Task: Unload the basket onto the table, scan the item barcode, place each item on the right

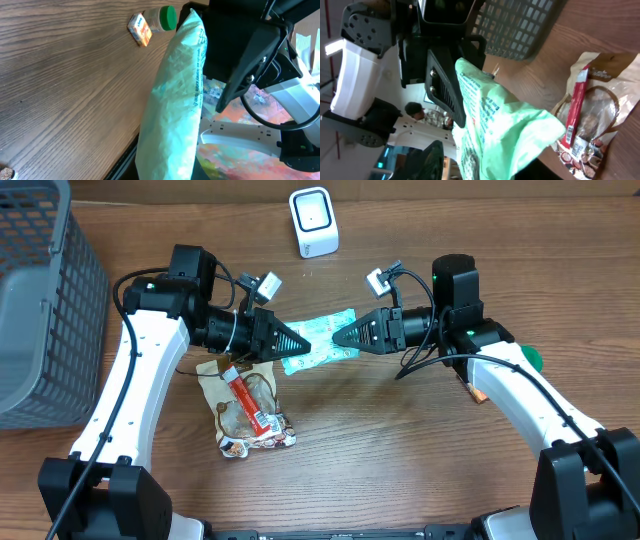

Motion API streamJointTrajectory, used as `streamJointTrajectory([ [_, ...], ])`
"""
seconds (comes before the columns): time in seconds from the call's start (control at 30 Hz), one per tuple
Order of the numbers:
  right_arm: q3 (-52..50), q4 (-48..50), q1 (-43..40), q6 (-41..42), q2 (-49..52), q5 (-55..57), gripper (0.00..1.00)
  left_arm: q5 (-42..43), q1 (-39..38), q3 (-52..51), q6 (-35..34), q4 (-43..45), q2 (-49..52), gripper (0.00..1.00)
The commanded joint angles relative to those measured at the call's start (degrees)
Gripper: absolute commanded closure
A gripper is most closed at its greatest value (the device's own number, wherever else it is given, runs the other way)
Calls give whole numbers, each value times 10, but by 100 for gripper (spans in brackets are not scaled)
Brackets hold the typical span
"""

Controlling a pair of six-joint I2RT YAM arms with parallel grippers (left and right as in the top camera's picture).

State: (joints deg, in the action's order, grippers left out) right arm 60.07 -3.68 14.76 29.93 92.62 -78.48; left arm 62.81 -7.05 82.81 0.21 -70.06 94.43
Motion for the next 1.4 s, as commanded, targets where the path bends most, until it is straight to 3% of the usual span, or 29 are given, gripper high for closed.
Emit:
streamJointTrajectory([
  [0.0,-3,3,18,-4,-13,8,59,11,-1,-2,11,3,0,96],
  [0.23,-4,3,33,-5,-13,31,59,11,-1,-2,11,3,0,96],
  [0.43,-5,1,33,-19,-13,35,72,10,-1,-2,11,3,0,96],
  [0.53,-5,1,33,-19,-13,35,73,-1,-1,-2,11,3,0,96],
  [0.63,-5,1,32,-19,-13,35,72,-9,-1,-2,11,3,0,96],
  [0.8,-5,1,32,-19,-13,35,59,-21,-1,-2,11,4,0,96],
  [1.1,-5,-55,32,-76,-13,53,58,-22,-1,-2,11,4,0,96],
  [1.37,-5,-71,30,-80,-13,73,58,-43,0,-2,11,0,0,96],
])
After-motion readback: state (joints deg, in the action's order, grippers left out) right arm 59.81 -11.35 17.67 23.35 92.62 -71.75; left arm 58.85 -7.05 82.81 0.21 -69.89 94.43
